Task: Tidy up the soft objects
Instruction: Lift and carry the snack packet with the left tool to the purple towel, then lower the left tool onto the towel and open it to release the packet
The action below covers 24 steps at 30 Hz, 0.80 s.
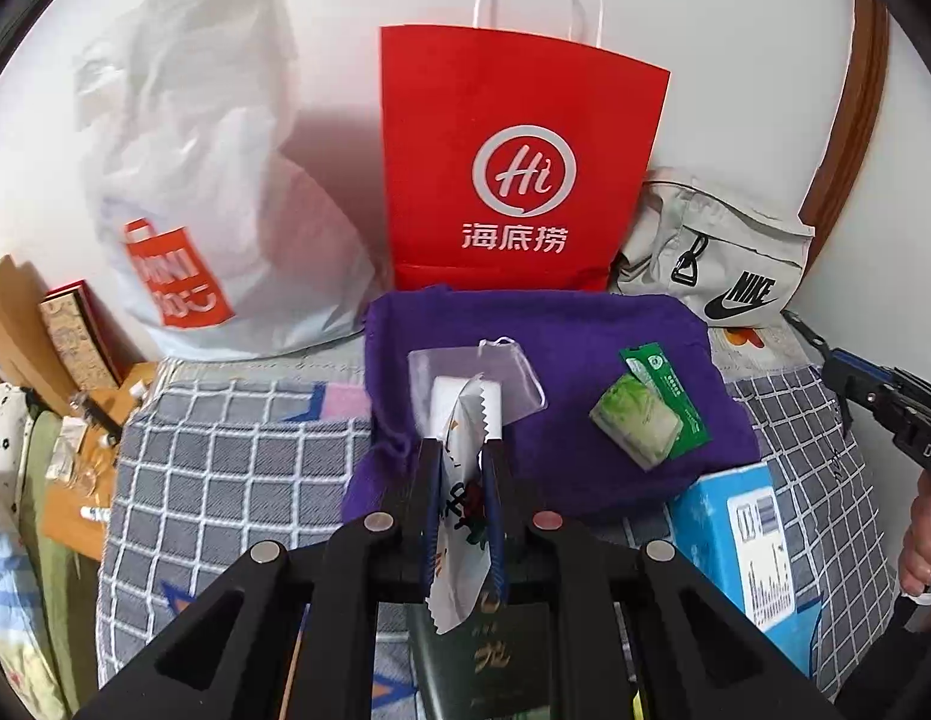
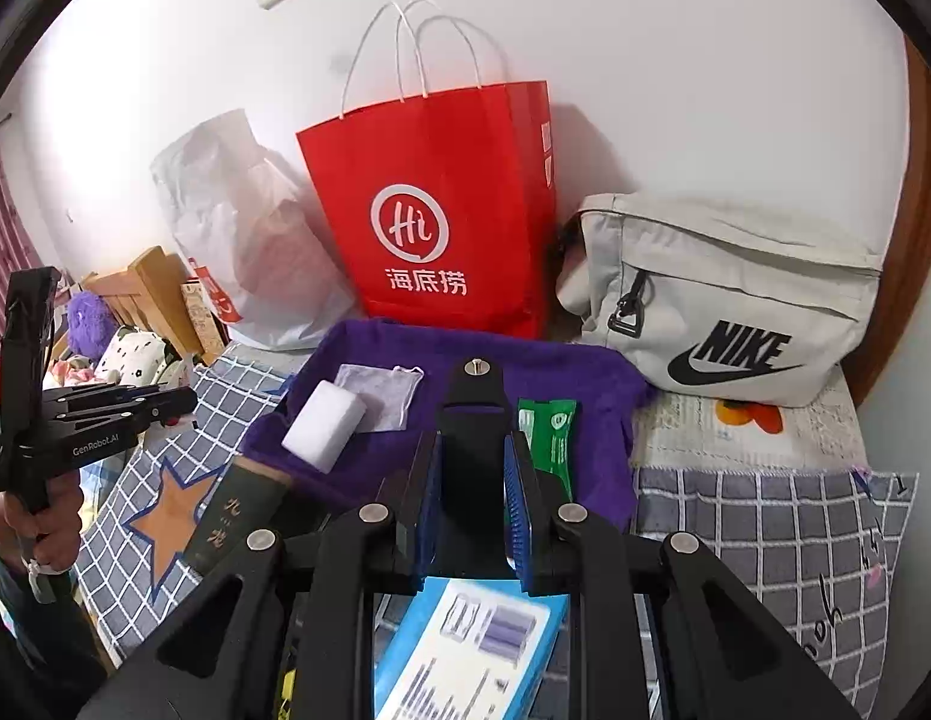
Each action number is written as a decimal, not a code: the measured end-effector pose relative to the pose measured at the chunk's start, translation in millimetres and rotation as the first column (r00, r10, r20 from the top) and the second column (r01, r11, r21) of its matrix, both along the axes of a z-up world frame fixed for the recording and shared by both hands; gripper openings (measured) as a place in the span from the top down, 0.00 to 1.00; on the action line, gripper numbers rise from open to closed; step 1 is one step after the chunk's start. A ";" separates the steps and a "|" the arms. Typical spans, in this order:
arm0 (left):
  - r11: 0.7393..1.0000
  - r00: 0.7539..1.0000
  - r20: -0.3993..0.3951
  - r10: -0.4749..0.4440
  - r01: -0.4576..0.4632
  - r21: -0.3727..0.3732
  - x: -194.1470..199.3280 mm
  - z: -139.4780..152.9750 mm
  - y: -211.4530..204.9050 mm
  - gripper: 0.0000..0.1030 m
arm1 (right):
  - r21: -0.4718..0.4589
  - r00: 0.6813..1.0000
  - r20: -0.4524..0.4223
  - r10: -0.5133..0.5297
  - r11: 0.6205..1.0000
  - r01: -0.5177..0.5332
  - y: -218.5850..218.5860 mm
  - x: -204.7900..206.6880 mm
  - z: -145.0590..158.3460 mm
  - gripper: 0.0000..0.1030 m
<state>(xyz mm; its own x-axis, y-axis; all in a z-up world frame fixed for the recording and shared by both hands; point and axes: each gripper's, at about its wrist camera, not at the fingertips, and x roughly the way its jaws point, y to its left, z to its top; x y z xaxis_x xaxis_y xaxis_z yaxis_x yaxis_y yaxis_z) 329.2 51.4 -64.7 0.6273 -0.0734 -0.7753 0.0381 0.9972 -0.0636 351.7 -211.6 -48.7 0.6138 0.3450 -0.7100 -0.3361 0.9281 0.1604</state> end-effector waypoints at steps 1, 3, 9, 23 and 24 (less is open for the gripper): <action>1.000 1.000 -0.004 -0.004 0.004 -0.003 6.8 -0.4 -1.6 0.87 | -0.004 1.000 -0.004 0.006 1.000 -0.006 1.4 6.3 -1.0 0.80; 1.000 1.000 -0.010 -0.010 0.010 -0.008 17.6 -0.3 -4.1 0.87 | -0.009 1.000 -0.006 0.018 1.000 -0.018 3.9 18.8 -1.2 0.80; 1.000 1.000 -0.016 -0.007 0.007 0.000 49.7 -1.1 -10.3 0.87 | -0.017 1.000 -0.008 0.011 1.000 -0.011 6.8 51.8 -6.2 0.80; 0.998 0.991 -0.122 0.051 -0.054 -0.026 107.2 -58.0 7.9 0.85 | -0.085 0.980 -0.199 0.008 0.996 -0.025 2.9 95.7 -82.7 0.80; 0.998 0.990 -0.131 0.052 -0.056 -0.030 109.5 -62.5 10.3 0.85 | -0.088 0.978 -0.207 0.008 0.996 -0.026 2.5 96.9 -86.1 0.80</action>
<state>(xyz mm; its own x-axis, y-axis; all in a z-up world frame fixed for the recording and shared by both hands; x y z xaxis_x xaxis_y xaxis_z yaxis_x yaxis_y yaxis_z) 438.7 61.7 -127.1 0.5254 -0.0690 -0.8480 -0.0268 0.9949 -0.0976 448.5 -209.1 -134.8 0.4455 0.2833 -0.8493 -0.3204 0.9362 0.1443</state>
